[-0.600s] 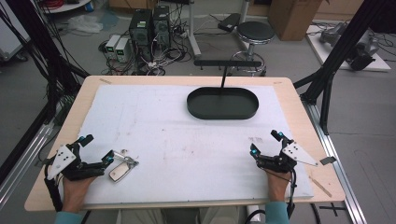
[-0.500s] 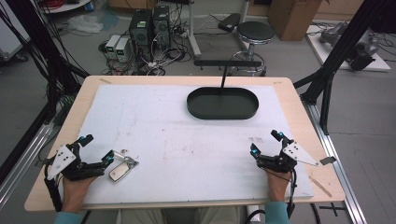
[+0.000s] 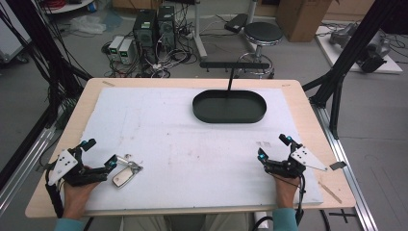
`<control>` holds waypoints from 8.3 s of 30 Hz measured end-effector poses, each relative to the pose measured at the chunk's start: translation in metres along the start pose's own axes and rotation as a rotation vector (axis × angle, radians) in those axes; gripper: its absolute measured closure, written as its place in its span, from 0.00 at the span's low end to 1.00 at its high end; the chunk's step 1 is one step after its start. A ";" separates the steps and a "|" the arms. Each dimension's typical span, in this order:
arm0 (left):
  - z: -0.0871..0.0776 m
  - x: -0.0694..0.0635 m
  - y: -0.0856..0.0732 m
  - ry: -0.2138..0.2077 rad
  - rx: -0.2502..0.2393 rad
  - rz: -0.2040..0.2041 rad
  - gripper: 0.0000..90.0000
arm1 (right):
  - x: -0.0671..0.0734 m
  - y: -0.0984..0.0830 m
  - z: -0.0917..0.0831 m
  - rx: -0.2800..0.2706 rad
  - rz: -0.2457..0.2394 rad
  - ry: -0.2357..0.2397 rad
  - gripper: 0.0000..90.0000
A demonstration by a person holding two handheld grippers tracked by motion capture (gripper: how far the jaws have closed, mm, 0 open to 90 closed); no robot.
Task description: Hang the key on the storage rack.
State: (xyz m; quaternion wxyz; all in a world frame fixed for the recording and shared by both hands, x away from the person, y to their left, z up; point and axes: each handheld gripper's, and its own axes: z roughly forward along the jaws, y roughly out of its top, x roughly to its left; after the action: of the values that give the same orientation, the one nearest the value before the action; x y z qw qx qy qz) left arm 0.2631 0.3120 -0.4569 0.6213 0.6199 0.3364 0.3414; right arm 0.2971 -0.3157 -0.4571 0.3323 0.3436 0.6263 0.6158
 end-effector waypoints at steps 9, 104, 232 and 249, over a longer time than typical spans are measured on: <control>0.001 0.005 0.009 -0.003 0.070 0.014 0.02 | 0.000 0.000 0.000 0.003 0.004 -0.001 0.01; 0.090 0.039 0.037 -0.732 0.995 0.446 0.57 | 0.000 0.000 0.001 0.013 -0.004 -0.004 0.01; 0.201 -0.098 0.157 -0.880 0.462 0.200 0.82 | 0.059 0.150 0.128 0.371 -0.240 0.855 0.21; 0.202 -0.100 0.158 -0.887 0.459 0.211 0.82 | 0.078 0.141 0.147 0.531 -0.351 0.851 0.52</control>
State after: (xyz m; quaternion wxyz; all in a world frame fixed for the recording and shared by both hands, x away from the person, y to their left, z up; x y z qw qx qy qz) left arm 0.3777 0.1183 -0.2985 0.5145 0.8561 0.0422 0.0236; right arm 0.3808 -0.1699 -0.3182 0.0485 0.0255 0.8882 0.4562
